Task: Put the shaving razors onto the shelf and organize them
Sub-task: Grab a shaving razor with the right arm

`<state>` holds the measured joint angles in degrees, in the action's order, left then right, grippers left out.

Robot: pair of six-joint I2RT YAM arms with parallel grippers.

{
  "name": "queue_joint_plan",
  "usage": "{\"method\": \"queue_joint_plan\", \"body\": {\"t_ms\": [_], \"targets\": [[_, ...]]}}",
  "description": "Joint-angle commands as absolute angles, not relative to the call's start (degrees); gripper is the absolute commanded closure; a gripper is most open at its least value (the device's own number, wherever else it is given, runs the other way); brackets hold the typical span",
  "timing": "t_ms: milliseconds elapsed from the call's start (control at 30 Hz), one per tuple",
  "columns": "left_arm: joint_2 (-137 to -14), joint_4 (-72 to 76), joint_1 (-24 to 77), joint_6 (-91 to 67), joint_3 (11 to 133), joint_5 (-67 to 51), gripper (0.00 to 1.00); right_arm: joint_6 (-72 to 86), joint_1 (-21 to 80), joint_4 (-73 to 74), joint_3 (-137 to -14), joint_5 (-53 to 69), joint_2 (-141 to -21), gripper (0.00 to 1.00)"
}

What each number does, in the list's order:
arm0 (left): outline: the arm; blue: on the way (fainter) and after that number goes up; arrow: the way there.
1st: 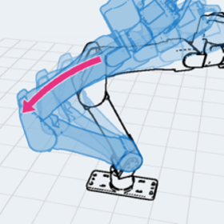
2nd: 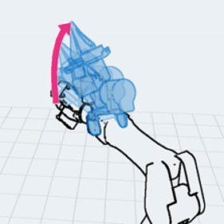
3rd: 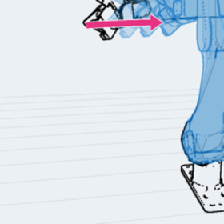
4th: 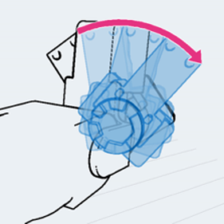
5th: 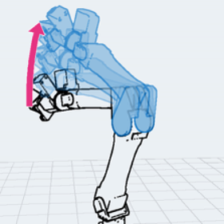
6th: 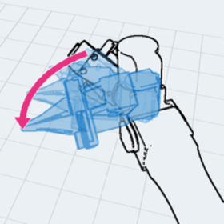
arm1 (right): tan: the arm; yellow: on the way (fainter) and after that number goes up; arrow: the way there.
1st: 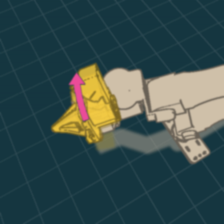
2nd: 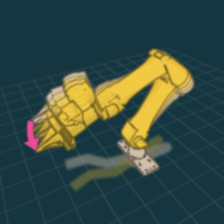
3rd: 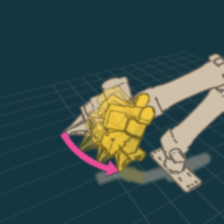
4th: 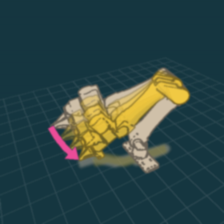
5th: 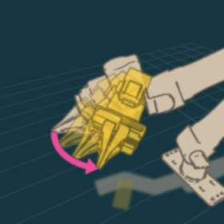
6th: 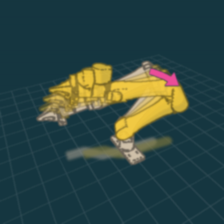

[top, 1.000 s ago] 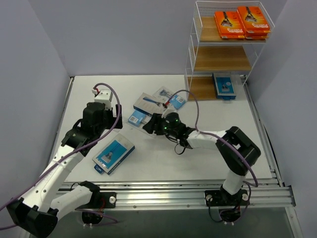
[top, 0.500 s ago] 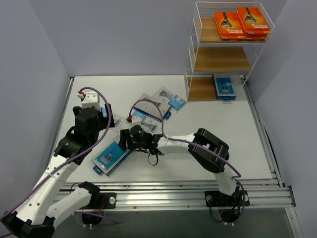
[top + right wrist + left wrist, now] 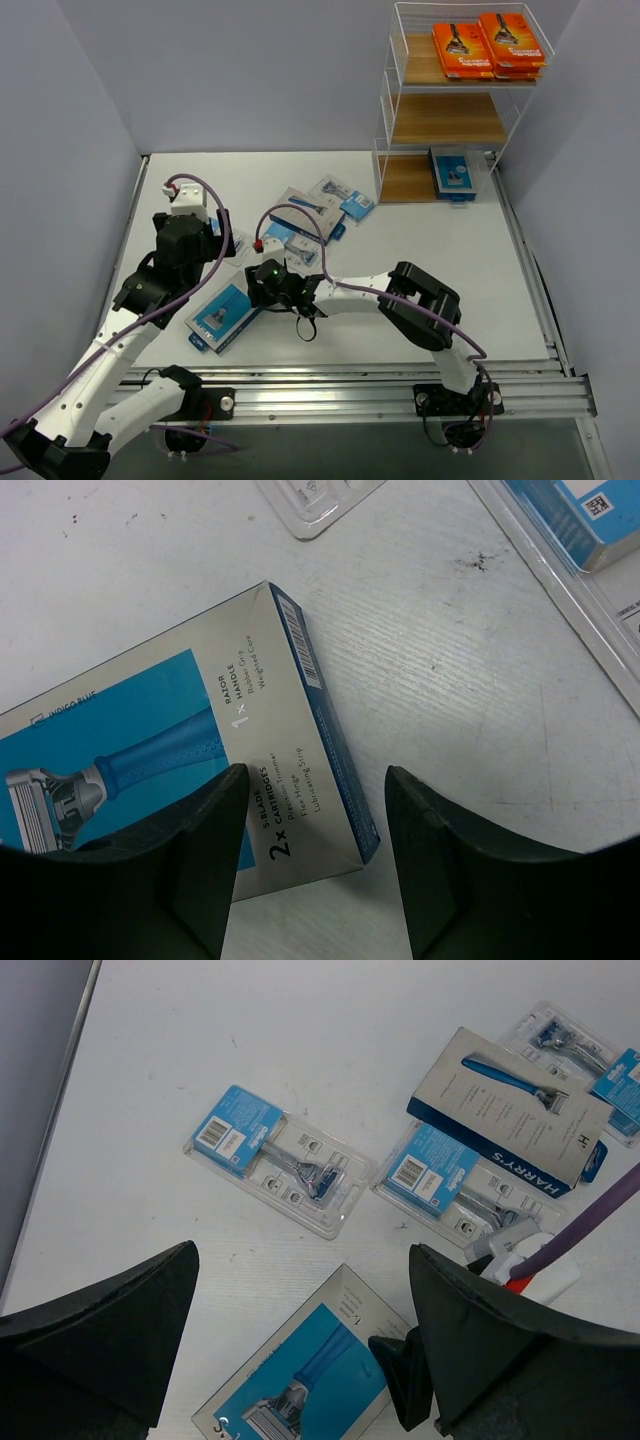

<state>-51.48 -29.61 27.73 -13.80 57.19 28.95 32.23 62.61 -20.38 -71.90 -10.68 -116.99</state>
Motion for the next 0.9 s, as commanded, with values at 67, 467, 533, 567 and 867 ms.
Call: {"method": "queue_joint_plan", "body": {"t_ms": [67, 467, 533, 567, 867], "targets": [[-51.9, -27.3, 28.0, -14.0, 57.5, 26.6, 0.05, 29.0, 60.9, -18.5, -66.6, -12.3, -114.1, 0.53], [-53.6, -27.4, 28.0, -14.0, 57.7, 24.5, 0.05, 28.6, 54.2, -21.9, -56.2, -11.5, -107.9, 0.57], [-54.3, -27.5, 28.1, -14.0, 57.9, 23.9, 0.05, 28.9, 52.6, -23.4, -53.2, -10.6, -106.4, 0.57], [-54.5, -27.4, 28.1, -14.0, 57.8, 23.5, 0.05, 29.0, 52.2, -24.3, -52.4, -10.0, -104.8, 0.57], [-58.2, -27.5, 28.1, -13.7, 58.1, 20.7, 0.04, 30.6, 51.0, -23.7, -48.1, -12.4, -91.9, 0.46]]}}
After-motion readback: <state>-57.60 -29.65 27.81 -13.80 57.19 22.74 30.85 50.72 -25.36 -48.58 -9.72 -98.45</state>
